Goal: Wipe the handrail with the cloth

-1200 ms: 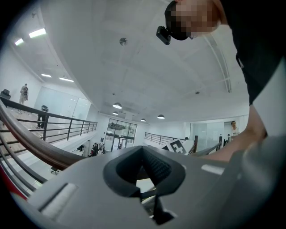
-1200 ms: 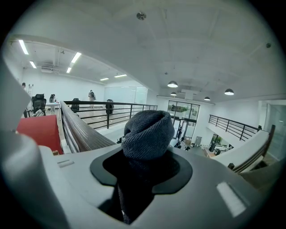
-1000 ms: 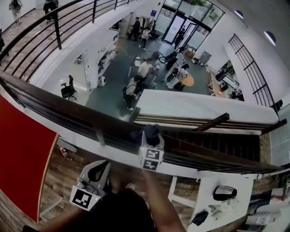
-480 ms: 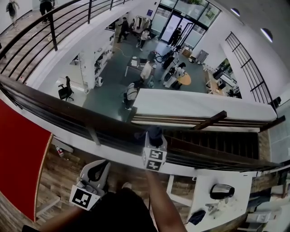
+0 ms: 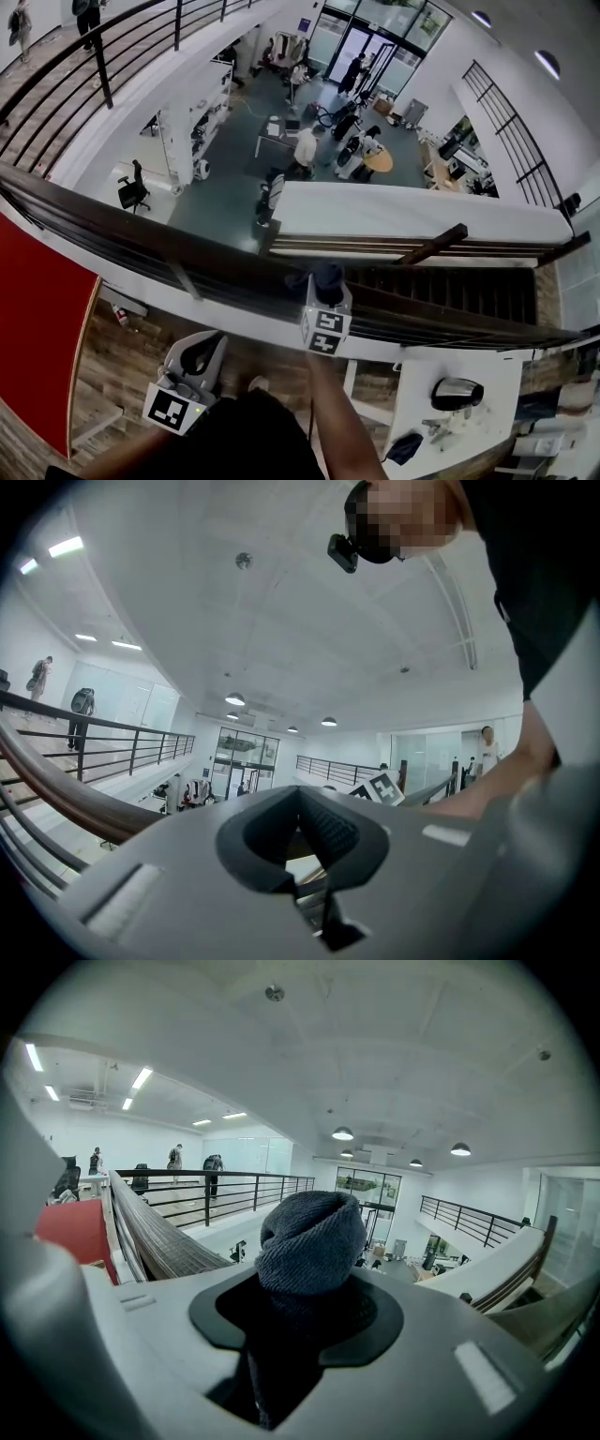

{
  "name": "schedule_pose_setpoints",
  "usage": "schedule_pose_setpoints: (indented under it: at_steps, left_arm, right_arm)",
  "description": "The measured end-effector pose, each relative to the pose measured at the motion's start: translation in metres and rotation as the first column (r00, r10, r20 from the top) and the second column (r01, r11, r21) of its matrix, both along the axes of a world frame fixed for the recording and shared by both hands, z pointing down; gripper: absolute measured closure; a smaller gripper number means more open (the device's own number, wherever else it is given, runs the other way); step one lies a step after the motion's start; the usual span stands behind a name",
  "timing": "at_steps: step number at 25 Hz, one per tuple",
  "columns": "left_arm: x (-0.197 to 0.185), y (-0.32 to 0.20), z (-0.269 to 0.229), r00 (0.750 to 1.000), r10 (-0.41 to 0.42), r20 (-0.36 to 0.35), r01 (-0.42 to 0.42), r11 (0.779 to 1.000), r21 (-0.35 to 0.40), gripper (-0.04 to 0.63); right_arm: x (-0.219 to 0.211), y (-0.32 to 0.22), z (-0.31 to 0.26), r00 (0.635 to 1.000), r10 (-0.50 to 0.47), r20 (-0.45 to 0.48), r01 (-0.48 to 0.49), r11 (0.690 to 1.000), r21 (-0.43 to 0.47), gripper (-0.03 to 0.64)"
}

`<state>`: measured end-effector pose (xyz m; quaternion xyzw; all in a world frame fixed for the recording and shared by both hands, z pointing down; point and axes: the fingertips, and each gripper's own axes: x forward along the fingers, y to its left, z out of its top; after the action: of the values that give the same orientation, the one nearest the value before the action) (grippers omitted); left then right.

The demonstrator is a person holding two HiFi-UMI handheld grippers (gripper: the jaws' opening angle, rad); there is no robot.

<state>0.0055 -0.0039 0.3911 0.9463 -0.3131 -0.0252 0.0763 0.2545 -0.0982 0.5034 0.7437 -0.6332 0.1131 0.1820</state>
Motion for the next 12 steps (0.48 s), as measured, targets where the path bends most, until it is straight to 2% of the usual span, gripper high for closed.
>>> schedule_pose_setpoints:
  at_steps: [12]
  left_arm:
    - [0.025, 0.010, 0.001, 1.000, 0.025, 0.010, -0.025, 1.000, -0.001, 0.595]
  right_arm:
    - [0.040, 0.023, -0.002, 0.999, 0.050, 0.011, -0.050, 0.999, 0.012, 0.460]
